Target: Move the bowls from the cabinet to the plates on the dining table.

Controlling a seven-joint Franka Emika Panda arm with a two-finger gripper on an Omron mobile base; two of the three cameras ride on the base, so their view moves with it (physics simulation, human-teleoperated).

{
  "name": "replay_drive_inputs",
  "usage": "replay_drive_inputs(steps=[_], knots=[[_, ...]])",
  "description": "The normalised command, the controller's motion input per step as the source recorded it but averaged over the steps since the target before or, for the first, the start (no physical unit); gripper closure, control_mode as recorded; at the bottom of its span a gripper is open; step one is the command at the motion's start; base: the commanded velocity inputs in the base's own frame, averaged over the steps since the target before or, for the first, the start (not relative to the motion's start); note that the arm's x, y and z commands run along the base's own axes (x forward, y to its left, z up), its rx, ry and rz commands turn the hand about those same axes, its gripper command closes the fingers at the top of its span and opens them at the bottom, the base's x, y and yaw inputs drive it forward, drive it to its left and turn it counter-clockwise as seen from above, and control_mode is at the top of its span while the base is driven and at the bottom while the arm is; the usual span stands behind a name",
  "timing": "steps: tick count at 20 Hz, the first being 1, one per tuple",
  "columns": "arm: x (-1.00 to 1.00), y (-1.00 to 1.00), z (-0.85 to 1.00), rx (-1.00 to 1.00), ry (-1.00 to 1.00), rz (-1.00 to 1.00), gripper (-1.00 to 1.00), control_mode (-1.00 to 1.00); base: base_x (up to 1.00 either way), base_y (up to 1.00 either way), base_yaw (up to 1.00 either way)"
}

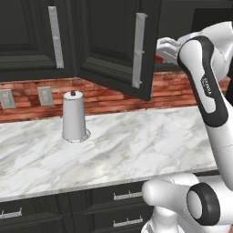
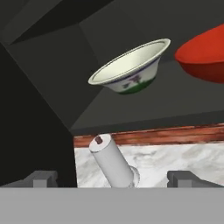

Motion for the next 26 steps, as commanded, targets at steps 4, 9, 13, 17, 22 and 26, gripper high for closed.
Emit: replay_drive_inputs(steps=[4, 9, 13, 17, 22, 26], knots=[[-0.37, 0.34, 0.07, 0.00, -0.04, 0.04, -1.00, -1.00, 0.00, 0.00, 0.00], [-0.35, 0.55, 0.01, 0.00, -0.07, 0.00, -1.00, -1.00, 0.00, 0.00, 0.00], [-0.17, 0.62, -0.09, 0.00, -0.08, 0.00, -1.00, -1.00, 0.00, 0.00, 0.00], [0.01, 0.58, -0.13, 0.09, -0.04, 0.00, -1.00, -1.00, 0.00, 0.00, 0.00], [0.01, 0.55, -0.08, 0.12, -0.08, 0.00, -1.00, -1.00, 0.00, 0.00, 0.00], [0.07, 0.54, -0.01, 0.10, -0.10, 0.00, -1.00, -1.00, 0.00, 0.00, 0.00]])
